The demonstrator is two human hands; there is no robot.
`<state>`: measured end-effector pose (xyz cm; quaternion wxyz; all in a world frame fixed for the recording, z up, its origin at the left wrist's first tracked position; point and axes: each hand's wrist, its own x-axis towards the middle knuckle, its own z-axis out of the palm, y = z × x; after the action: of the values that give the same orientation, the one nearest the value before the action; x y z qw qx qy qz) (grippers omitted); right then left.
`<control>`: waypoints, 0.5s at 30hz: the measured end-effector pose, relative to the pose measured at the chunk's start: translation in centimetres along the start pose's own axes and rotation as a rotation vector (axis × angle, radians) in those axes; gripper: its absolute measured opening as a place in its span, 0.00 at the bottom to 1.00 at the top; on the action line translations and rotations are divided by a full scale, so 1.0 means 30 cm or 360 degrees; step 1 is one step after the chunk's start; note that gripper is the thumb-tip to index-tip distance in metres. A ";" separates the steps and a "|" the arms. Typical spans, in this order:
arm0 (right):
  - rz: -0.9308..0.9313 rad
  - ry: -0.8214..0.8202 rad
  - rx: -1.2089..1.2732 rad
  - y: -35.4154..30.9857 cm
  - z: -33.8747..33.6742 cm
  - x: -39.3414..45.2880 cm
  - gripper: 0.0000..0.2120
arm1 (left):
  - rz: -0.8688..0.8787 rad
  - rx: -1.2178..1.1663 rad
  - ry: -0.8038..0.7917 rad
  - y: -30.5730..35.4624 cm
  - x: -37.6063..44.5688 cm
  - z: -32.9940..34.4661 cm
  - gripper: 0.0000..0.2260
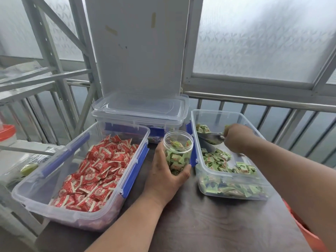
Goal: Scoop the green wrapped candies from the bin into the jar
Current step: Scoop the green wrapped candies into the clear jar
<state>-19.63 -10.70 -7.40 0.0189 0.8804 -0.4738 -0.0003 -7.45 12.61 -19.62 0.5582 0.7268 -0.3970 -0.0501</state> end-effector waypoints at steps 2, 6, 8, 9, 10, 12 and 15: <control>-0.0029 -0.0066 -0.0043 -0.014 0.029 0.016 0.13 | 0.0007 -0.0036 -0.0010 -0.007 0.002 -0.002 0.43; -0.0076 -0.0348 -0.0244 -0.020 0.114 0.014 0.10 | 0.0019 -0.0094 -0.0018 -0.014 0.005 0.000 0.41; -0.0074 -0.0378 -0.0267 -0.015 0.121 0.020 0.11 | 0.0022 -0.0105 -0.0011 -0.016 0.007 0.001 0.40; -0.0061 -0.0366 -0.0256 -0.014 0.119 0.023 0.11 | 0.0025 -0.0106 -0.0005 -0.017 0.008 0.001 0.40; -0.0048 -0.0344 -0.0239 -0.014 0.117 0.023 0.11 | 0.0028 -0.0106 0.0000 -0.019 0.009 0.002 0.40; -0.0024 -0.0310 -0.0185 -0.012 0.111 0.023 0.11 | 0.0031 -0.0115 -0.0001 -0.018 0.011 0.001 0.40; -0.0002 -0.0287 -0.0153 -0.007 0.106 0.017 0.11 | 0.0036 -0.0127 -0.0012 -0.015 0.011 -0.001 0.40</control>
<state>-19.24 -11.12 -10.58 0.0183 0.8753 -0.4723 -0.1024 -6.97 12.46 -19.88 0.5857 0.6993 -0.4050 -0.0624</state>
